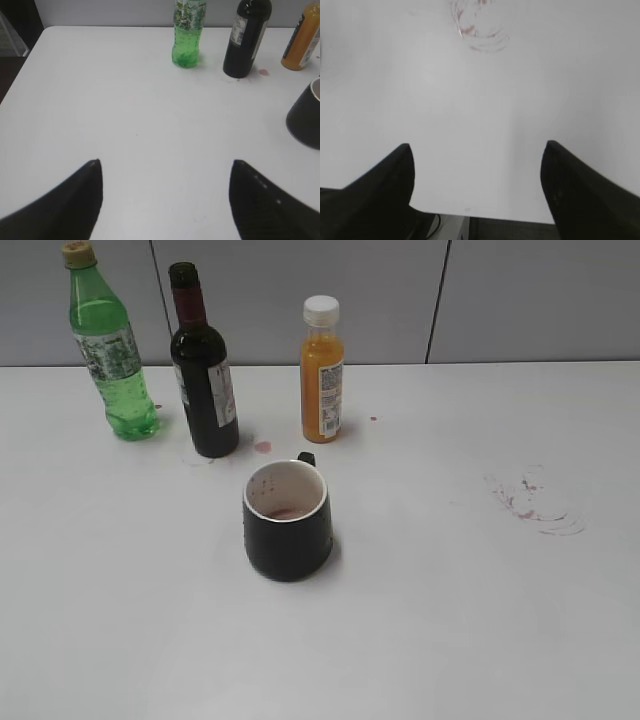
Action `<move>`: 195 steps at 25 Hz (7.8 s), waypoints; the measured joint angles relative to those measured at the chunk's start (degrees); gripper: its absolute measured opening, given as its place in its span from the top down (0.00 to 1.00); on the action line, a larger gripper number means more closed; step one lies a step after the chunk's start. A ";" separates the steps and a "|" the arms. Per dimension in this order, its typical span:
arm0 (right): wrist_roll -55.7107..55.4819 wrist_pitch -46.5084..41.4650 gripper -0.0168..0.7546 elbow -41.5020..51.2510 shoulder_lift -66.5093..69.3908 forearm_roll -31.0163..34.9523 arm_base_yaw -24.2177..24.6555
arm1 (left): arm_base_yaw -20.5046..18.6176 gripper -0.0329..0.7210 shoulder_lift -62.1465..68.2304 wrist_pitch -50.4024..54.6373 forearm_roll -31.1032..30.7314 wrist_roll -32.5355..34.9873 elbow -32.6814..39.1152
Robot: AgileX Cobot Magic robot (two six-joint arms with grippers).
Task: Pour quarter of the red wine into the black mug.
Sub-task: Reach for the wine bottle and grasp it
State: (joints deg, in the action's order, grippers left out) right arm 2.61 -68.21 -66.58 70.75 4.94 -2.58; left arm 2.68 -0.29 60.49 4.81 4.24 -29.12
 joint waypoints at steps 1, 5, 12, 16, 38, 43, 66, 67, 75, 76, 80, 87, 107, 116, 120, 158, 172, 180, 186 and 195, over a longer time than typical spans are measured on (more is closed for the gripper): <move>0.00 0.12 0.21 3.00 -1.80 0.00 0.00 | 0.00 0.17 0.00 0.00 0.00 0.00 0.00; 0.00 1.02 0.21 13.50 -9.57 0.00 0.00 | 0.00 0.17 0.00 0.00 0.00 0.00 0.00; 0.00 6.45 0.21 28.59 -22.23 0.00 0.00 | 0.00 0.17 0.00 0.00 0.00 0.00 0.00; 0.00 11.43 0.21 36.34 -29.77 -0.12 0.00 | 0.00 0.17 0.00 0.00 0.00 0.00 0.00; 0.05 13.93 0.21 42.28 -68.49 -2.89 0.00 | 0.00 0.17 0.00 0.00 0.00 0.00 0.00; 0.05 13.93 0.21 42.45 -70.92 -2.95 0.00 | 0.00 0.17 0.00 0.00 0.00 0.00 0.00; 0.05 13.93 0.21 42.52 -70.92 -2.95 0.00 | 0.00 0.17 0.00 0.00 0.00 0.00 0.00; 0.05 13.93 0.21 42.52 -70.92 -2.95 0.00 | 0.00 0.17 0.00 0.00 0.00 0.00 0.00; 0.05 13.93 0.21 42.52 -70.92 -2.95 0.00 | 0.00 0.17 0.00 0.00 0.00 0.00 0.00; 0.05 13.93 0.21 42.52 -70.92 -2.95 0.00 | 0.00 0.17 0.00 0.00 0.09 0.00 0.00; 0.05 13.93 0.21 42.52 -70.92 -2.95 0.00 | 0.00 0.17 0.00 0.00 0.38 0.00 0.00; 0.05 13.93 0.22 42.52 -70.92 -2.95 0.00 | 0.00 0.15 0.00 -0.16 0.46 0.00 0.00; 0.05 13.93 0.22 42.52 -70.92 -3.00 0.00 | 0.00 0.15 16.49 -47.44 0.31 2.09 4.29; 0.06 13.93 0.22 42.52 -70.92 -3.00 0.00 | 0.55 0.16 35.83 -70.85 -2.82 -0.92 7.49; 0.06 13.93 0.22 42.52 -70.92 -3.00 0.00 | 3.11 0.16 47.17 -83.14 -8.55 -9.69 7.55; 0.06 13.93 0.22 42.52 -70.92 -3.00 0.00 | 18.62 0.09 111.08 -129.65 1.35 0.36 -0.45; 0.06 13.93 0.22 42.52 -70.92 -3.00 0.00 | 16.80 0.04 117.64 -129.82 -1.85 -2.86 -11.08; 0.06 13.93 0.22 42.52 -70.92 -3.00 0.00 | 16.43 0.04 121.92 -127.60 -1.63 -2.97 -17.24; 0.06 13.93 0.22 42.52 -70.92 -3.00 0.00 | 16.43 0.04 124.05 -124.40 -0.93 -2.84 -22.01; 0.06 13.93 0.22 42.52 -70.92 -3.00 0.00 | 16.02 0.04 129.36 -120.63 -0.48 -2.22 -29.14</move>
State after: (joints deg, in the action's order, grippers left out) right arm 2.67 -54.29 -24.06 -0.17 1.94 -2.58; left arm 18.70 129.06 -60.14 4.33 2.02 -58.26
